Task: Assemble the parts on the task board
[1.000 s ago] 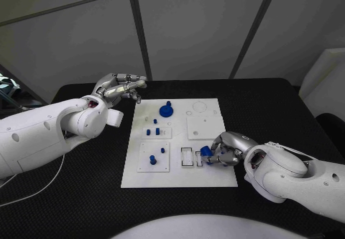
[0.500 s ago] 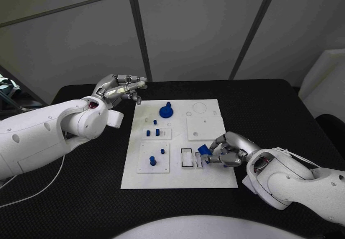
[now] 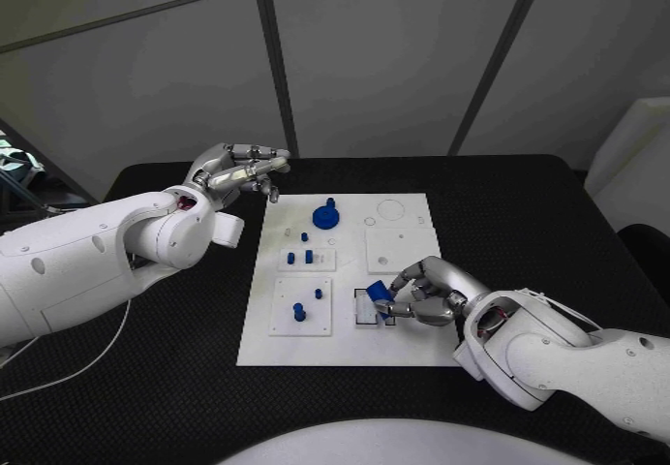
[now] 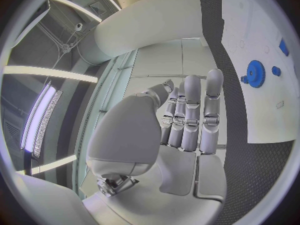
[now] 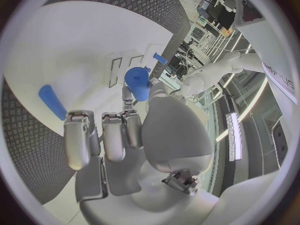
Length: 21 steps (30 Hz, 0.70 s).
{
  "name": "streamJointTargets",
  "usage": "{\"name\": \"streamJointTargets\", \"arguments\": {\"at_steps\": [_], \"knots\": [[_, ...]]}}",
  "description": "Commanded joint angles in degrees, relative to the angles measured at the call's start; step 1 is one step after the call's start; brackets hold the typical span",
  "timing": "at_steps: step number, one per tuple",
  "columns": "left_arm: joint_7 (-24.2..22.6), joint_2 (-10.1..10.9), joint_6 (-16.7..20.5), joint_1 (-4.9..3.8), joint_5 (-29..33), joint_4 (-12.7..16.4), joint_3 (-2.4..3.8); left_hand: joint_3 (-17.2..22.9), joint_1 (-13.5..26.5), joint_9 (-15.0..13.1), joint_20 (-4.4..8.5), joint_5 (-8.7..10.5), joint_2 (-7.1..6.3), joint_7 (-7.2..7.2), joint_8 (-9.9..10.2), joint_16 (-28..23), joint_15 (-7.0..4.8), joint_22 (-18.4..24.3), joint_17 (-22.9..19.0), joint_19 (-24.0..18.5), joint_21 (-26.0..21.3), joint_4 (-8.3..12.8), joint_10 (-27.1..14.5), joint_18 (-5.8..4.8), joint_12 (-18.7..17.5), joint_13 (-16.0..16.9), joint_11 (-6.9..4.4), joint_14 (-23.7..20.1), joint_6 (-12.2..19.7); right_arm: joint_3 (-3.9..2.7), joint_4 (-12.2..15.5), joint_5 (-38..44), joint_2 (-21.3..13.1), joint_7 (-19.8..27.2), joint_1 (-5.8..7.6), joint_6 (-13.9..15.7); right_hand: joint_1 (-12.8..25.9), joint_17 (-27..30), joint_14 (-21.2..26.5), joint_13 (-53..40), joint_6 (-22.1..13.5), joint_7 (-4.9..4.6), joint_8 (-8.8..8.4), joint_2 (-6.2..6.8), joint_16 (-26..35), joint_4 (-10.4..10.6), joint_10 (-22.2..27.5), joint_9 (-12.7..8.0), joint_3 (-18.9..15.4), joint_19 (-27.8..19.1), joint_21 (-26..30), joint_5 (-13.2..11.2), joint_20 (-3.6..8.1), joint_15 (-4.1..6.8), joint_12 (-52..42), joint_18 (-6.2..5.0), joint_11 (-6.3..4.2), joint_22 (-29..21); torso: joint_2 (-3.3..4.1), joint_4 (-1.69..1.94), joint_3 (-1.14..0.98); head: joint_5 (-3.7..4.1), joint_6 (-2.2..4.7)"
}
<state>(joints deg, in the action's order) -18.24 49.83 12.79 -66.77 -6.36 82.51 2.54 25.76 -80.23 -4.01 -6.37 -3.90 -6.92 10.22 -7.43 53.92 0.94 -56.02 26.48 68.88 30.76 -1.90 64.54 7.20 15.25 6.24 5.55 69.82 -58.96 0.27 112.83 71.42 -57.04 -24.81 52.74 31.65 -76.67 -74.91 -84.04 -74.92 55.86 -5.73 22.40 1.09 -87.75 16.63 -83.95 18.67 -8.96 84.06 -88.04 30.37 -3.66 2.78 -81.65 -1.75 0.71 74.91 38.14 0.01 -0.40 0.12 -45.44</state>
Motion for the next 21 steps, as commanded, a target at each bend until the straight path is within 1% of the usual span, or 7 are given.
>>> {"name": "streamJointTargets", "arguments": {"at_steps": [1, 5, 7, 11, 16, 19, 21], "knots": [[-0.3, -0.1, -0.3, -0.10, 0.2, 0.1, 0.04, -0.3, 0.4, 0.0, -0.14, 0.05, -0.02, -0.04, -0.2, 0.3, 0.00, 0.1, -0.1, -0.1, -0.2, 0.0, -0.3, 3.24, 0.3, 0.1, 0.13, -0.4, 0.3, -0.03, -0.6, -0.8, 1.2, -0.5, 0.09, -4.5, 1.9, -10.6, -5.0, -6.1, 2.2, 1.50, 0.46, -0.81, -0.3, 0.0, -0.2, 1.2, -0.7, 4.4, -0.3, -1.0, 0.43, 0.66, 0.3, 1.18, -0.67, 13.5, 0.07, 0.01, -0.03, -0.19, 0.03], [-0.3, -0.1, -0.3, -0.10, 0.2, 0.1, 0.04, -0.3, 0.4, 0.0, -0.14, 0.05, -0.02, -0.04, -0.2, 0.3, 0.00, 0.1, -0.1, -0.1, -0.2, 0.0, -0.3, 3.24, 0.3, 0.1, 0.13, -0.4, 0.3, -0.04, -1.7, 0.2, 2.6, -2.3, 0.09, -6.1, 3.8, -10.4, -5.0, -5.7, 2.9, 1.79, 0.66, -1.21, -0.3, 0.0, 0.0, 1.5, -1.7, 4.3, -0.3, -2.6, 0.63, 0.87, 0.8, 1.17, -0.92, 13.4, 0.07, 0.00, -0.03, -0.24, -0.02], [-0.3, -0.1, -0.3, -0.10, 0.2, 0.1, 0.04, -0.3, 0.4, 0.0, -0.14, 0.05, -0.02, -0.04, -0.2, 0.3, 0.00, 0.1, -0.1, -0.1, -0.2, 0.0, -0.3, 3.24, 0.3, 0.1, 0.13, -0.4, 0.3, -0.04, -2.3, 0.7, 3.0, -2.9, 0.09, -6.0, 4.2, -10.4, -5.0, -5.7, 3.2, 1.93, 0.81, -1.37, -0.2, 0.0, -0.1, 1.6, -2.0, 4.3, -0.3, -2.9, 0.72, 0.96, 0.8, 1.17, -1.03, 13.4, 0.06, -0.01, 0.00, -0.27, -0.04], [-0.2, -0.2, -0.3, -0.10, 0.2, 0.1, 0.04, -0.3, 0.4, 0.0, -0.14, 0.05, -0.02, -0.04, -0.2, 0.3, 0.00, 0.1, -0.1, -0.1, -0.2, 0.0, -0.3, 3.24, 0.3, 0.1, 0.13, -0.4, 0.3, -0.05, -3.4, 1.8, 3.8, -4.1, 0.09, -5.5, 4.6, -10.3, -5.0, -5.9, 3.8, 2.21, 1.19, -1.61, -0.2, 0.0, -0.2, 1.9, -2.3, 4.3, -0.2, -3.1, 0.85, 1.13, 0.8, 1.16, -1.25, 13.4, 0.07, -0.02, -0.04, -0.41, -0.02], [-0.2, -0.1, -0.3, -0.10, 0.2, 0.1, 0.04, -0.3, 0.4, 0.0, -0.14, 0.04, 0.02, -0.05, -0.3, 0.3, -0.02, 0.1, -0.1, -0.1, -0.2, 0.0, -0.4, 3.25, 0.4, 0.1, 0.11, -0.4, 0.4, -0.06, -4.3, 3.0, 4.4, -5.0, 0.10, -4.9, 5.8, -10.2, -5.0, -6.0, 4.3, 2.48, 1.63, -1.95, -0.1, 0.1, -0.3, 2.3, -3.0, 4.3, -0.2, -3.6, 1.07, 1.36, 0.8, 1.15, -1.50, 13.4, 0.06, -0.07, -0.02, -0.42, -0.02], [-0.2, -0.1, -0.3, -0.10, 0.2, 0.1, 0.04, -0.3, 0.4, 0.0, -0.14, 0.04, 0.02, -0.05, -0.3, 0.3, -0.02, 0.1, -0.1, -0.1, -0.2, 0.0, -0.4, 3.25, 0.4, 0.1, 0.11, -0.4, 0.4, -0.06, -4.5, 3.9, 4.6, -5.4, 0.10, -4.7, 7.5, -10.1, -4.9, -5.9, 4.6, 2.76, 2.20, -2.33, 0.0, 0.1, -0.3, 2.7, -4.0, 4.3, -0.2, -6.3, 1.28, 1.56, 1.0, 1.14, -1.74, 13.4, 0.04, -0.01, -0.06, -0.51, -0.07], [-0.2, 0.0, -0.3, -0.10, 0.2, 0.1, 0.04, -0.3, 0.4, 0.0, -0.14, 0.04, 0.02, -0.05, -0.3, 0.3, -0.02, 0.1, -0.1, -0.1, -0.2, 0.0, -0.4, 3.25, 0.4, 0.1, 0.11, -0.4, 0.4, -0.06, -4.6, 4.6, 4.9, -5.7, 0.10, -4.5, 9.3, -10.0, -4.9, -5.8, 4.8, 2.92, 2.66, -2.73, 0.0, 0.0, -0.3, 3.1, -4.9, 4.2, -0.2, -9.9, 1.43, 1.71, 1.2, 1.14, -1.87, 13.4, 0.03, 0.00, -0.06, -0.52, -0.09]]}}
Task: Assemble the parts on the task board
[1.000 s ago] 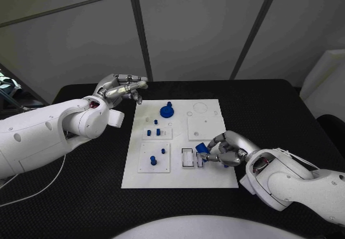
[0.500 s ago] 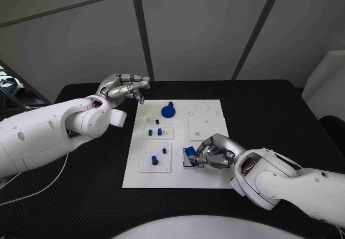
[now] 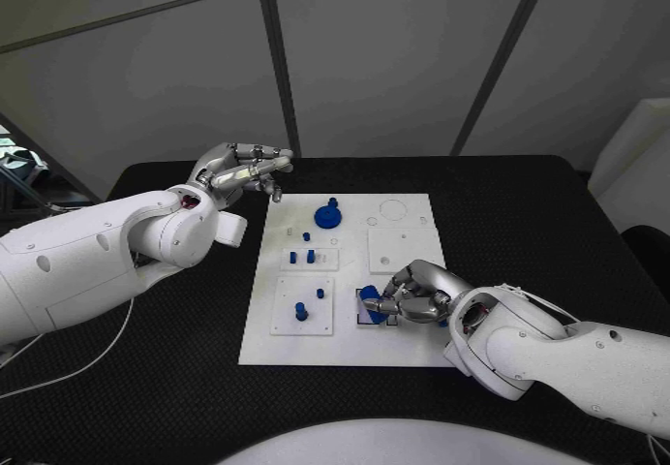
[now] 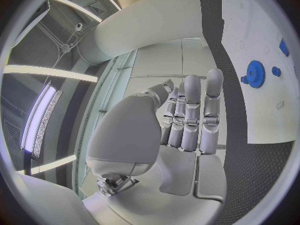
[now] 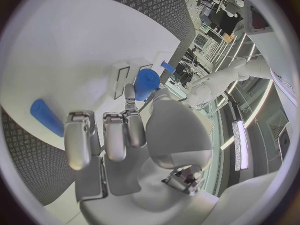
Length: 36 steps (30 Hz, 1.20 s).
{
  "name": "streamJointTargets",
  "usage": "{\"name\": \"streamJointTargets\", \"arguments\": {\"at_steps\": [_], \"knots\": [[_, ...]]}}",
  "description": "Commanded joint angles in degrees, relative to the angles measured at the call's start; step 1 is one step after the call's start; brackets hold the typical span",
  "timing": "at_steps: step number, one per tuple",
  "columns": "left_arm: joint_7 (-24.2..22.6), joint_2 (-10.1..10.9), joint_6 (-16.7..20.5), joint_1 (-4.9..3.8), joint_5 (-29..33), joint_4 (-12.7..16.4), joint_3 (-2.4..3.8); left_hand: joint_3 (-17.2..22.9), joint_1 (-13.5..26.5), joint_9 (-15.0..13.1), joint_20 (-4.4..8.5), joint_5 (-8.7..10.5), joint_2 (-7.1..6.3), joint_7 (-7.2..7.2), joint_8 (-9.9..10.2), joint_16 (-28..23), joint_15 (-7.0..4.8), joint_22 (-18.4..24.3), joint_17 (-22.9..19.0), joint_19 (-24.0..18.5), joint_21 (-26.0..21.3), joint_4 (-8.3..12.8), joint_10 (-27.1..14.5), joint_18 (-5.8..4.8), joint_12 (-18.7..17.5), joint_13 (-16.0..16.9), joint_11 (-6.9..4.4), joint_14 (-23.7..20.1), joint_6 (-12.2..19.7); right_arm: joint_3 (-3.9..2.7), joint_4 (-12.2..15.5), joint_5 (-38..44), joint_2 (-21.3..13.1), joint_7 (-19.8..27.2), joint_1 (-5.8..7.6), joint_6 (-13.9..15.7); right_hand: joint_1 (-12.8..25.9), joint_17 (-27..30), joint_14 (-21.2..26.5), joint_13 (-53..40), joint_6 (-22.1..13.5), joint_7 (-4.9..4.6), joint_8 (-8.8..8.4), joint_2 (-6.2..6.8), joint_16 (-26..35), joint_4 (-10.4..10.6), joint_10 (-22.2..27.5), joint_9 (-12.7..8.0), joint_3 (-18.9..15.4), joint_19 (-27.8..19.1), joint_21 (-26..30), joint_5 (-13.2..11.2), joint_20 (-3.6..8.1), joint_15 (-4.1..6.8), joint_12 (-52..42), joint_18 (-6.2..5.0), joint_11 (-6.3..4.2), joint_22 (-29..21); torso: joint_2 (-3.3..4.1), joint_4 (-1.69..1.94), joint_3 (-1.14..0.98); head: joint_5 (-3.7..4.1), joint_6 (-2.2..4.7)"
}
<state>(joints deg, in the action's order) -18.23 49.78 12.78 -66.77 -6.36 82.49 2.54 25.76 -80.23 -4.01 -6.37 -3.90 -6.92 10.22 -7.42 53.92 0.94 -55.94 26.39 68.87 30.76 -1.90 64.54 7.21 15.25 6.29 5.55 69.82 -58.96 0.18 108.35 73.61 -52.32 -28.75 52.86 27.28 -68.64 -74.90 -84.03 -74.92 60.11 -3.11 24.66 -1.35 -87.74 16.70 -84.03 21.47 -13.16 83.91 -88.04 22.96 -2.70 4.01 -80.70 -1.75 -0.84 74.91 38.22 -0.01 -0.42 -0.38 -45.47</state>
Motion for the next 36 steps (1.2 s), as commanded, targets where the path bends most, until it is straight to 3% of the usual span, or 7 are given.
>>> {"name": "streamJointTargets", "arguments": {"at_steps": [1, 5, 10, 16, 22, 32, 36], "knots": [[-0.2, 0.0, -0.3, -0.10, 0.2, 0.1, 0.04, -0.3, 0.4, 0.0, -0.14, 0.04, 0.02, -0.05, -0.3, 0.3, -0.02, 0.1, 0.0, -0.1, -0.2, 0.0, -0.4, 3.24, 0.4, 0.1, 0.11, -0.4, 0.4, 0.03, -0.2, 2.8, 0.3, -1.8, -0.01, 0.0, 2.4, -9.9, -4.9, -5.9, 0.5, 0.37, 0.67, -0.47, 0.0, -0.1, -0.3, 0.5, -1.3, 4.4, -0.2, -5.3, 0.55, 0.53, 0.3, 1.13, -0.38, 13.4, -0.05, -0.01, -0.03, -0.03, -0.04], [-0.2, 0.1, -0.3, -0.10, 0.2, 0.1, 0.04, -0.3, 0.4, 0.0, -0.14, 0.04, 0.02, -0.05, -0.3, 0.3, -0.02, 0.1, 0.0, -0.1, -0.2, 0.0, -0.4, 3.24, 0.4, 0.1, 0.11, -0.4, 0.4, 0.03, -0.3, 3.8, 0.5, -2.0, -0.01, 0.5, 5.5, -9.8, -4.9, -5.8, 0.2, 0.43, 1.33, -0.43, 0.1, 0.1, -0.3, 1.2, -2.8, 4.3, -0.1, -13.4, 0.67, 0.62, 0.5, 1.12, -0.42, 13.3, -0.04, -0.03, -0.02, -0.05, 0.06], [-0.2, 0.1, -0.3, -0.10, 0.2, 0.2, 0.04, -0.3, 0.4, 0.0, -0.14, 0.04, 0.02, -0.05, -0.3, 0.3, -0.02, 0.1, 0.0, -0.1, -0.2, 0.0, -0.4, 3.24, 0.4, 0.1, 0.11, -0.4, 0.4, 0.03, -0.1, 4.8, 0.6, -1.9, -0.01, 0.8, 7.9, -9.7, -4.9, -6.0, -0.1, 0.42, 1.83, 0.42, 0.2, 0.1, -0.3, 1.7, -2.9, 4.3, 0.0, -17.1, 0.67, 0.61, 0.6, 1.10, -0.43, 13.3, -0.05, -0.03, -0.03, -0.05, 0.01], [-0.2, 0.2, -0.2, -0.10, 0.2, 0.2, 0.04, -0.3, 0.4, 0.0, -0.14, 0.04, 0.02, -0.05, -0.3, 0.3, -0.02, 0.1, 0.0, -0.1, -0.2, 0.0, -0.4, 3.24, 0.4, 0.1, 0.11, -0.4, 0.4, 0.03, 0.3, 6.1, 0.4, -1.5, -0.01, 0.9, 8.5, -9.8, -4.9, -6.1, -0.2, 0.46, 2.16, 1.59, 0.2, 0.1, -0.4, 2.0, -2.1, 4.3, 0.0, -16.9, 0.68, 0.63, 0.6, 1.10, -0.46, 13.3, -0.03, -0.04, -0.04, -0.07, -0.01], [-0.2, 0.3, -0.2, -0.10, 0.2, 0.2, 0.03, -0.3, 0.4, 0.0, -0.14, 0.04, 0.02, -0.05, -0.3, 0.3, -0.02, 0.1, 0.0, -0.1, -0.2, 0.0, -0.4, 3.24, 0.4, 0.1, 0.11, -0.4, 0.4, 0.04, 1.7, 7.4, -0.4, 0.0, -0.02, 0.8, 6.0, -9.9, -4.9, -6.5, -0.3, 0.56, 2.63, 2.11, 0.1, -0.2, -0.6, 2.4, -0.2, 4.3, 0.0, -15.0, 0.74, 0.70, 0.4, 1.11, -0.56, 13.3, -0.04, -0.04, -0.10, -0.19, 0.02], [-0.1, 0.4, -0.2, -0.10, 0.2, 0.2, 0.01, -0.3, 0.4, 0.0, -0.14, 0.04, 0.05, -0.05, -0.3, 0.4, -0.02, 0.1, -0.1, -0.1, -0.3, 0.0, -0.4, 3.25, 0.5, 0.1, 0.11, -0.4, 0.4, 0.04, 3.9, 7.8, -1.7, 0.8, -0.02, -1.4, 5.1, -10.3, -5.0, -7.2, -0.2, 0.75, 3.10, 1.15, 0.0, 0.0, -1.1, 2.8, 0.2, 4.6, -0.3, -11.8, 0.87, 0.84, -0.2, 1.20, -0.73, 13.6, -0.06, -0.09, -0.03, -0.27, -0.10], [-0.1, 0.4, -0.3, -0.10, 0.2, 0.2, 0.00, -0.3, 0.4, 0.0, -0.14, 0.04, 0.05, -0.05, -0.3, 0.4, -0.02, 0.1, -0.1, -0.1, -0.3, 0.0, -0.4, 3.25, 0.5, 0.1, 0.11, -0.4, 0.4, 0.04, 3.5, 7.9, -1.5, 0.7, -0.02, -1.9, 1.8, -10.3, -5.0, -7.1, -0.5, 0.79, 3.15, 0.69, 0.0, -1.0, -1.1, 2.9, 0.7, 4.6, -0.3, -9.6, 0.95, 0.90, 0.0, 1.19, -0.78, 13.6, -0.04, 0.05, -0.02, -0.18, -0.04]]}}
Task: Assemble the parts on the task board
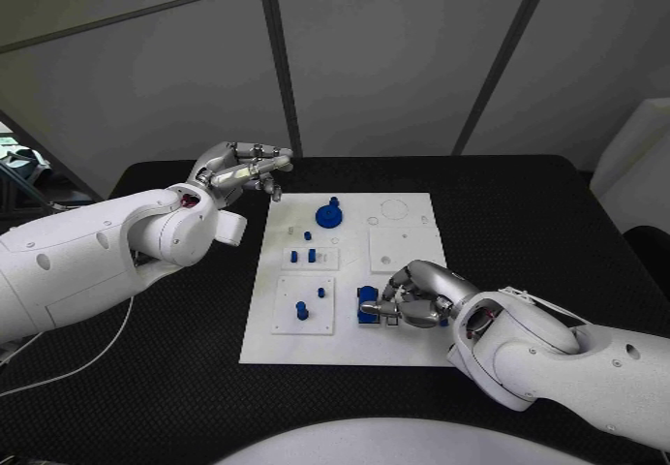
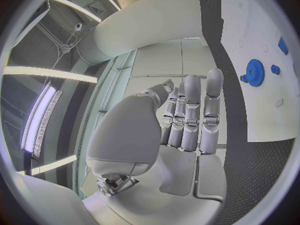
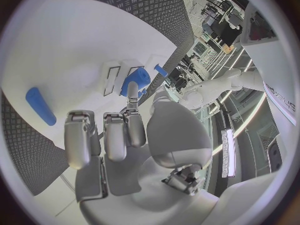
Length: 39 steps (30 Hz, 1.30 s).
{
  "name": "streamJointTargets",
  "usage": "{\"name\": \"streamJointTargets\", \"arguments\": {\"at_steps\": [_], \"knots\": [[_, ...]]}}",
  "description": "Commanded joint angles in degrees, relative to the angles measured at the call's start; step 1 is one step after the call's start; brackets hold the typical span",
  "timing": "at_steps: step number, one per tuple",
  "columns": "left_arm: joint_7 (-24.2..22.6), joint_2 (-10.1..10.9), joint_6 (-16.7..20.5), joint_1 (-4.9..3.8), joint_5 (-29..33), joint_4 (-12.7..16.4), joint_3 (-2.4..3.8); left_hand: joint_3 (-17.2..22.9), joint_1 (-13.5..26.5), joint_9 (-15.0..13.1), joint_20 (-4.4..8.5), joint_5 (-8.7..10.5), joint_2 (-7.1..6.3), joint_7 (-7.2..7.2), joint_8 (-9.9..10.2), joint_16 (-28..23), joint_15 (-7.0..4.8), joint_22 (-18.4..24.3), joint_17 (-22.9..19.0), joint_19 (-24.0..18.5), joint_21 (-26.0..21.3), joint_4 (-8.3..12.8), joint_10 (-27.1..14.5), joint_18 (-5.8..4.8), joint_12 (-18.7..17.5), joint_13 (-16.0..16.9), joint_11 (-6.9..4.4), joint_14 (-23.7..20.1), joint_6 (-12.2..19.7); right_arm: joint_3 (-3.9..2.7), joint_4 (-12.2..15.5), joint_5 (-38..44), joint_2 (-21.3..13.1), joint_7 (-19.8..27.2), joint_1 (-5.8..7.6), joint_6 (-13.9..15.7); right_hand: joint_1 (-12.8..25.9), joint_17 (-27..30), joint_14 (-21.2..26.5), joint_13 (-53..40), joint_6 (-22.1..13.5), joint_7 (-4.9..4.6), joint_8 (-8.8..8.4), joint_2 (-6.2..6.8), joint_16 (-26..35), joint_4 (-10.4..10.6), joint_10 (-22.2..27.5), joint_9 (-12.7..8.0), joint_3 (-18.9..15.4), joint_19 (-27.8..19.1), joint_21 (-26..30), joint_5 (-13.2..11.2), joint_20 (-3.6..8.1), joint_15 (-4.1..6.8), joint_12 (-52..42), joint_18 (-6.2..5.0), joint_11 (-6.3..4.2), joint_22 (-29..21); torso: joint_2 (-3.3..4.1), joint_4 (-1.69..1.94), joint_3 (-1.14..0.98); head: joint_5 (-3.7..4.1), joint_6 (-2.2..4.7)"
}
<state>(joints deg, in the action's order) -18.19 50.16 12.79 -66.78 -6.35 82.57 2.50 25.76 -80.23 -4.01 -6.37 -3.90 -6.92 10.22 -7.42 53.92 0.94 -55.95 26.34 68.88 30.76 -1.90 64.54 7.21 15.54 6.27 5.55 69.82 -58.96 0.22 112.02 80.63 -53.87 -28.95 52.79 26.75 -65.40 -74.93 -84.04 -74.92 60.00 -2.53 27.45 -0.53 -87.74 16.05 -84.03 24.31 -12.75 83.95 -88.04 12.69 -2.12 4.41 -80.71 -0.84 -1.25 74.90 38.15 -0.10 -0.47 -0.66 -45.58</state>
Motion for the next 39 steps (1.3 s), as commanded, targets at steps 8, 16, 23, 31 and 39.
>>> {"name": "streamJointTargets", "arguments": {"at_steps": [8, 16, 23, 31, 39], "knots": [[0.0, 0.1, -0.3, -0.09, 0.2, 0.2, 0.02, -0.3, 0.4, 0.0, -0.14, 0.04, 0.12, -0.04, -0.4, 0.4, -0.01, 0.1, -0.1, -0.1, -0.3, 0.0, -0.5, 3.25, 0.3, 0.1, 0.12, -0.4, 0.4, 0.00, -1.0, 1.9, 0.4, -0.1, 0.05, -1.4, -7.6, -10.4, -5.0, -7.5, -0.4, 0.40, 0.46, -2.14, -0.1, -2.5, -1.2, 0.2, 1.9, 4.6, -0.3, 2.4, 0.48, 0.64, -0.2, 0.30, -0.56, 13.6, 0.07, 0.08, 0.07, 0.05, -0.10], [0.0, 0.1, -0.3, -0.09, 0.2, 0.2, 0.02, -0.3, 0.4, 0.0, -0.14, 0.04, 0.12, -0.04, -0.4, 0.4, -0.01, 0.1, -0.1, -0.1, -0.3, 0.0, -0.5, 3.25, 0.3, 0.1, 0.12, -0.4, 0.4, -0.02, -2.2, 2.8, 1.5, -1.9, 0.05, -2.2, -12.2, -10.3, -5.0, -7.9, -0.4, 0.82, 0.47, -6.24, -0.1, -3.7, -1.6, 0.3, 4.9, 4.6, -0.3, 0.7, 0.78, 0.98, -0.6, 0.30, -0.95, 13.7, 0.01, 0.09, 0.02, 0.13, -0.15], [0.0, 0.1, -0.4, -0.09, 0.2, 0.2, 0.01, -0.3, 0.4, 0.0, -0.14, 0.04, 0.12, -0.04, -0.4, 0.4, -0.01, 0.1, -0.1, -0.1, -0.3, 0.0, -0.5, 3.25, 0.3, 0.1, 0.12, -0.4, 0.4, -0.02, -2.0, 2.5, 1.0, -2.4, 0.05, -3.7, -16.2, -10.5, -5.1, -8.4, -0.5, 1.02, 0.50, -4.51, -0.2, -6.7, -1.8, 0.4, 6.3, 4.6, -0.3, -4.2, 1.00, 1.17, -1.0, 0.31, -1.19, 13.7, 0.02, 0.04, 0.04, 0.10, -0.18], [0.0, 0.2, -0.4, -0.09, 0.2, 0.2, -0.01, -0.3, 0.4, 0.0, -0.14, 0.04, 0.12, -0.04, -0.4, 0.4, -0.01, 0.1, -0.1, -0.1, -0.3, 0.0, -0.5, 3.25, 0.3, 0.1, 0.12, -0.4, 0.4, -0.01, -0.8, 0.8, -0.6, -2.1, 0.05, -4.9, -16.5, -10.5, -5.0, -8.2, -0.2, 0.89, 0.32, -2.33, -0.1, -7.7, -1.7, 0.2, 5.7, 4.6, -0.3, -5.3, 1.00, 1.11, -0.6, 0.29, -1.06, 13.6, 0.00, 0.04, -0.02, -0.05, -0.09], [0.0, 0.3, -0.4, -0.09, 0.2, 0.2, -0.04, -0.3, 0.4, 0.0, -0.14, 0.04, 0.12, -0.04, -0.4, 0.4, -0.01, 0.1, -0.1, -0.1, -0.3, 0.0, -0.5, 3.25, 0.3, 0.1, 0.12, -0.4, 0.4, -0.07, 0.7, -0.6, -3.6, 1.2, 0.06, -0.5, -13.0, -9.2, -4.8, -5.3, -2.1, -0.50, -1.67, -0.54, 0.5, -5.4, 0.6, -0.8, 3.7, 3.5, 1.0, 0.5, 0.31, 0.18, 3.6, -0.09, 0.11, 12.6, 0.00, 0.02, -0.01, 0.12, 0.02]]}}
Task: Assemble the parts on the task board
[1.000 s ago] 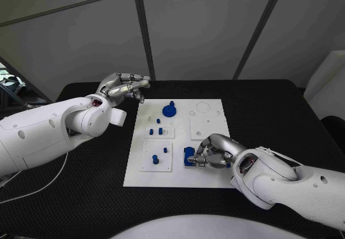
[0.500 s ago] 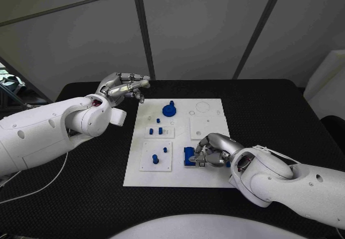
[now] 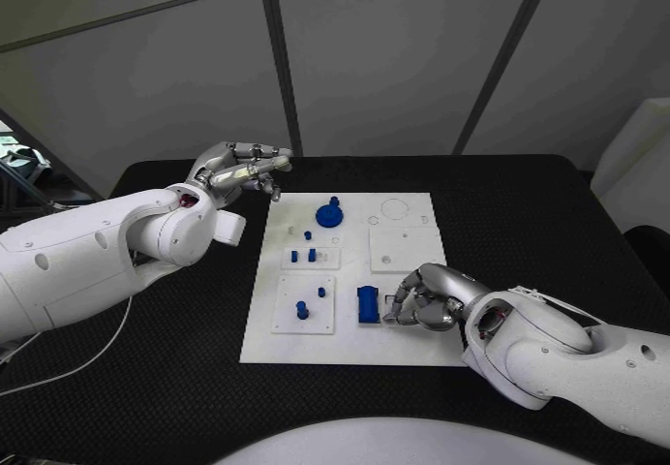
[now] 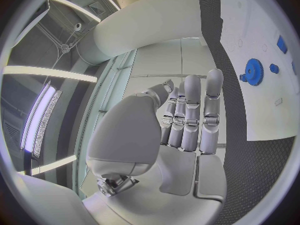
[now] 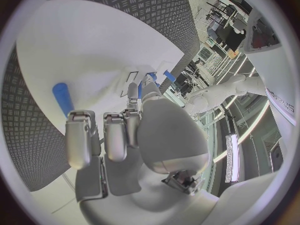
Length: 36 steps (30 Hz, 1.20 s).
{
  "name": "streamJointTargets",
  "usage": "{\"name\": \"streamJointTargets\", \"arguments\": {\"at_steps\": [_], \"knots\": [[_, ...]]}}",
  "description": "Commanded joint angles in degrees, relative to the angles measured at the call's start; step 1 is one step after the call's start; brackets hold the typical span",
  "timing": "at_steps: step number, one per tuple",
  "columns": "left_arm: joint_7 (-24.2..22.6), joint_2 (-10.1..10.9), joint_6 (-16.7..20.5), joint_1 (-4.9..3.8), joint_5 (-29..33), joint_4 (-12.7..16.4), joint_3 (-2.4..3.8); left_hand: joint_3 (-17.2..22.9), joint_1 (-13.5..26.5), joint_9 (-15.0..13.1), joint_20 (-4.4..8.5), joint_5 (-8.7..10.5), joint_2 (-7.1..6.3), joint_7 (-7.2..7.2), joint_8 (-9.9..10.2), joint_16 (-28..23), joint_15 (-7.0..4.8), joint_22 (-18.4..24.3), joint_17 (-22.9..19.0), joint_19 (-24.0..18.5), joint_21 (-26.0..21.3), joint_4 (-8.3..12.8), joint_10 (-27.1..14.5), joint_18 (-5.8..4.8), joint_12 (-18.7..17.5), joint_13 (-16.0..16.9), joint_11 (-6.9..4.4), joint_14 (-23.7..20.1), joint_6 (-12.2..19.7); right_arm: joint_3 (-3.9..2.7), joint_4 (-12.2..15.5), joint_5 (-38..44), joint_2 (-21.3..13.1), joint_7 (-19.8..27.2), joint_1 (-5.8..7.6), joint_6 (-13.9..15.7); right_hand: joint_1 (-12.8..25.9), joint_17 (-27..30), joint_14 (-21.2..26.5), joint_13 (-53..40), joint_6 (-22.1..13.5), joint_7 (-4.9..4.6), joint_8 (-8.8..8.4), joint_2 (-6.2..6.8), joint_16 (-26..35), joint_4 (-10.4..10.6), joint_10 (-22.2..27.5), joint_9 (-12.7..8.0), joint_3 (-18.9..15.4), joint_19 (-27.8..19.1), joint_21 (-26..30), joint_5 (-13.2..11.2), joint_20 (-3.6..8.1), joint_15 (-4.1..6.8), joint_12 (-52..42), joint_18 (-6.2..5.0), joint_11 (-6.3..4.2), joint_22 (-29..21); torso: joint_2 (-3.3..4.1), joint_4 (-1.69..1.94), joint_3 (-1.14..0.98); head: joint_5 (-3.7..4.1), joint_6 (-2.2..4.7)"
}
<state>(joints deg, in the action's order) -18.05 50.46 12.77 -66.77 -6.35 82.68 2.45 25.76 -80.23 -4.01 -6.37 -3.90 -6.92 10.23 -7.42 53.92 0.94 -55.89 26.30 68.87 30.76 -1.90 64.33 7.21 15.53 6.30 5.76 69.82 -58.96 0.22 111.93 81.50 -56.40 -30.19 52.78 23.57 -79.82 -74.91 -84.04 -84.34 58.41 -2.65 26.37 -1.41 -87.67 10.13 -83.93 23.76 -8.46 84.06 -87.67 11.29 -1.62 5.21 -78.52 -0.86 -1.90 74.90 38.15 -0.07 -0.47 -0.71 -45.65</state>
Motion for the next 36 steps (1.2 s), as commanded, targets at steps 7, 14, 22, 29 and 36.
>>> {"name": "streamJointTargets", "arguments": {"at_steps": [7, 14, 22, 29, 36], "knots": [[-0.2, 0.1, -0.3, -0.09, 0.2, 0.0, -0.09, -0.4, 0.5, 0.0, -0.15, 0.04, 0.13, -0.04, -0.4, 0.5, 0.00, 0.1, -0.2, 0.0, -0.3, -0.1, -0.4, 3.24, 0.4, 0.1, -0.08, -0.4, 0.5, -1.21, 2.7, -5.0, -7.3, 2.2, 0.11, 5.5, 3.7, -6.7, -4.2, 7.9, -2.8, -2.08, -4.48, 0.83, 1.9, 3.9, 3.1, -2.1, -3.0, 1.2, 3.2, 10.9, -1.35, -1.80, 6.6, -0.82, 2.19, 10.6, -0.08, -0.16, 0.08, 1.11, 0.19], [-0.2, -0.2, -0.4, -0.09, 0.2, -0.2, -0.25, -0.4, 0.5, 0.0, -0.15, 0.04, 0.11, -0.04, -0.4, 0.5, 0.00, 0.1, -0.2, 0.0, -0.3, -0.1, -0.4, 3.24, 0.4, 0.1, -0.08, -0.4, 0.5, -1.54, 3.8, 0.6, -12.4, -0.4, 0.14, 2.6, 3.0, -7.2, -4.3, 7.7, -2.9, -2.56, -6.28, 1.33, 1.7, 4.2, 2.8, -2.9, -3.8, 1.8, 2.6, 10.5, -1.76, -2.19, 6.3, -0.63, 2.62, 11.1, -0.10, -0.25, 0.04, 2.73, 0.32], [-0.2, -0.4, -0.4, -0.07, 0.2, -0.3, -0.45, -0.4, 0.5, 0.0, -0.15, 0.05, 0.10, -0.04, -0.4, 0.5, 0.00, 0.1, -0.2, 0.0, -0.3, -0.1, -0.4, 3.24, 0.4, 0.1, -0.08, -0.4, 0.5, -1.56, 3.5, 6.6, -12.9, -2.7, 0.08, -1.1, 3.0, -7.5, -4.4, 6.8, -1.4, -2.31, -6.44, 1.60, 1.5, 4.7, 2.0, -2.8, -4.5, 2.3, 2.0, 10.2, -1.86, -2.15, 5.0, -0.46, 2.48, 11.6, -0.07, -0.19, -0.10, 3.34, 0.42], [-0.2, -0.5, -0.5, -0.05, 0.2, -0.4, -0.55, -0.4, 0.5, 0.0, -0.15, 0.05, 0.10, -0.04, -0.4, 0.5, 0.00, 0.1, -0.2, 0.0, -0.3, -0.1, -0.4, 3.24, 0.4, 0.1, -0.08, -0.4, 0.5, -1.51, 2.2, 8.6, -11.3, -3.7, 0.03, -3.3, 3.1, -7.7, -4.4, 6.7, -1.0, -2.22, -6.45, 1.63, 1.5, 5.0, 2.0, -2.7, -4.7, 2.4, 1.9, 10.3, -1.84, -2.09, 4.9, -0.43, 2.41, 11.7, 0.00, -0.06, 0.02, 3.52, 0.38], [-0.2, -0.5, -0.6, -0.05, 0.2, -0.4, -0.58, -0.4, 0.5, 0.0, -0.15, 0.05, 0.10, -0.04, -0.4, 0.5, 0.00, 0.1, -0.2, 0.0, -0.3, -0.1, -0.4, 3.24, 0.4, 0.1, -0.08, -0.4, 0.5, -1.44, 1.0, 9.2, -9.9, -4.3, 0.00, -5.2, 2.8, -7.7, -4.5, 6.6, -0.5, -2.02, -6.49, 1.38, 1.4, 5.3, 1.9, -2.5, -4.8, 2.5, 1.8, 11.1, -1.76, -1.97, 4.8, -0.41, 2.24, 11.7, 0.01, -0.04, 0.05, 3.50, 0.19]]}}
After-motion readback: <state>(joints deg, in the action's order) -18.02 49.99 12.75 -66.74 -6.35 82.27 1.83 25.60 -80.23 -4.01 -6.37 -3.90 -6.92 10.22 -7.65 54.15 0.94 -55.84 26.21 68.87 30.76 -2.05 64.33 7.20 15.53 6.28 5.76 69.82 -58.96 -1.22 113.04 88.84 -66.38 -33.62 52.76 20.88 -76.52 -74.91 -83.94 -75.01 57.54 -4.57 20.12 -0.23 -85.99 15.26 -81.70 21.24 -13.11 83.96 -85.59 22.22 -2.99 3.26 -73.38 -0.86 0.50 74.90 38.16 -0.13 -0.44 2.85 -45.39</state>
